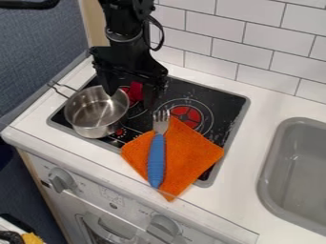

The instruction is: Move the blue fork to the upper left side of the stove next to the red object

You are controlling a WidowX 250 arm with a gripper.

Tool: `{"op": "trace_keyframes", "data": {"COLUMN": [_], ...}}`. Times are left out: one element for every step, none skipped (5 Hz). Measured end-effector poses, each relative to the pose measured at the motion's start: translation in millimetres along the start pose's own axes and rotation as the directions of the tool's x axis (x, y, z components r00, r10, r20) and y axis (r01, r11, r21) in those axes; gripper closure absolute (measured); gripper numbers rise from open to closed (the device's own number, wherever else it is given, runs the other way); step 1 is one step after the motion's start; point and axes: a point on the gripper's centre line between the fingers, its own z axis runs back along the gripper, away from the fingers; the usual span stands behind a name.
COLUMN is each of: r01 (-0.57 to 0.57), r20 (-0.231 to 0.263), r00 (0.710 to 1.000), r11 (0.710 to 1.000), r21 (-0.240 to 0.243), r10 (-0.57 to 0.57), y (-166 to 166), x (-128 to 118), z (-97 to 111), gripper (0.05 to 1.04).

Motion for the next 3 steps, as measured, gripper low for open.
{"op": "trace_keyframes", "data": {"r01": [-0.013, -0.029, 0.013], "r20": [-0.026, -0.036, -0.038], "r00": [1.000, 0.999, 0.999], "r11": [1.000, 0.997, 0.998], "r21": [-0.013, -0.075, -0.062], "r10": [0.012, 0.026, -0.016], "y": [-3.1, -28.9, -54.2], "x": [-4.3, -7.3, -28.8], "z": [-6.4, -5.9, 1.4], "gripper": [0.081, 0.081, 0.081]}}
